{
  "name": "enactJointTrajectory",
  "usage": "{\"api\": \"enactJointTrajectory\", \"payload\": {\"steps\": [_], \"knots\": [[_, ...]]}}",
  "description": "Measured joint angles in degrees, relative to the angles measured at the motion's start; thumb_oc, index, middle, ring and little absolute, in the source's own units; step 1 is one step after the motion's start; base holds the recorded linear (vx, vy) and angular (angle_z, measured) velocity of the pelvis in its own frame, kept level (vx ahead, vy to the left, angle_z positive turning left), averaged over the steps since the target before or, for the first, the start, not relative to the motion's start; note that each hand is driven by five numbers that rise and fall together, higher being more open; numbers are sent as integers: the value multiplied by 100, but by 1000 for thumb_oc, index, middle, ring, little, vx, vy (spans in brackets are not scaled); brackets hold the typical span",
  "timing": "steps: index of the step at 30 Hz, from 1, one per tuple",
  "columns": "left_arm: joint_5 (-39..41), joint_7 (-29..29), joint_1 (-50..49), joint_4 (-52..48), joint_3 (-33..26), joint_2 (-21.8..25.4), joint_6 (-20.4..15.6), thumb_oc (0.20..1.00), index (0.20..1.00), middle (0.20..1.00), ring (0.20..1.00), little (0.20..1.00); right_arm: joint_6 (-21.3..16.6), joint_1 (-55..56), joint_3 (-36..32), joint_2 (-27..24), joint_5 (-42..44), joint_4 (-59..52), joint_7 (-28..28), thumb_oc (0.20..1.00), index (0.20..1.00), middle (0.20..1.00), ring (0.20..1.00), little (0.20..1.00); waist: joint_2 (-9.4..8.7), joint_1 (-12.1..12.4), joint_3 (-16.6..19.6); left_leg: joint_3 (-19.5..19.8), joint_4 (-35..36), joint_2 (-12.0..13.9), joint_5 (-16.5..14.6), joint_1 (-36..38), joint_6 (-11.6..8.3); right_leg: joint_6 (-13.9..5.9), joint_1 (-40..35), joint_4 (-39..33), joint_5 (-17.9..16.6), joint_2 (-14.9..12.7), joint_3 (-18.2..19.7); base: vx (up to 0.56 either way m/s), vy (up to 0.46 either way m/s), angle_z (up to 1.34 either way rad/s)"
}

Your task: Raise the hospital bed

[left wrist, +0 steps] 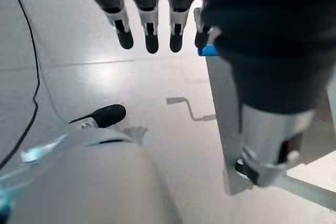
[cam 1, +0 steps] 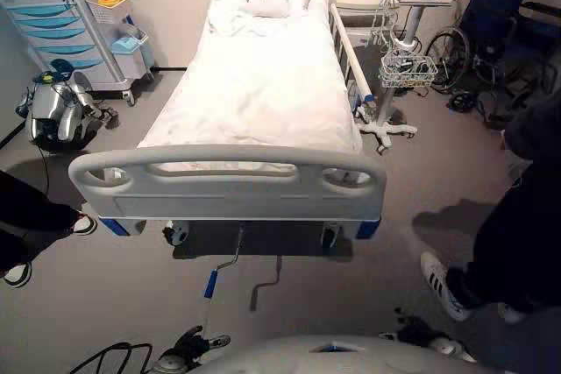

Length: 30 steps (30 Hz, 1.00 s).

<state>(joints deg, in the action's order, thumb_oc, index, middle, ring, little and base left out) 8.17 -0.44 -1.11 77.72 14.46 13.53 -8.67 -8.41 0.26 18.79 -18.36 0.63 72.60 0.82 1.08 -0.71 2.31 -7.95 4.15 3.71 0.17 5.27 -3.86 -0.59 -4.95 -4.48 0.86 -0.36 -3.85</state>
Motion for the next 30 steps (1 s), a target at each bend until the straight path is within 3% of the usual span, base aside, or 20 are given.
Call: {"api": "enactJointTrajectory", "payload": {"steps": [30], "knots": [[2, -18, 5, 2, -9, -2, 3, 1000, 1000, 1000, 1000, 1000, 0, -15, 2, -9, -76, -58, 10, 1000, 1000, 1000, 1000, 1000, 13, -5, -246, 37, 39, -9, 1, -99, -4, -15, 68, -63, 9, -4, -46, 7, 2, 2]]}}
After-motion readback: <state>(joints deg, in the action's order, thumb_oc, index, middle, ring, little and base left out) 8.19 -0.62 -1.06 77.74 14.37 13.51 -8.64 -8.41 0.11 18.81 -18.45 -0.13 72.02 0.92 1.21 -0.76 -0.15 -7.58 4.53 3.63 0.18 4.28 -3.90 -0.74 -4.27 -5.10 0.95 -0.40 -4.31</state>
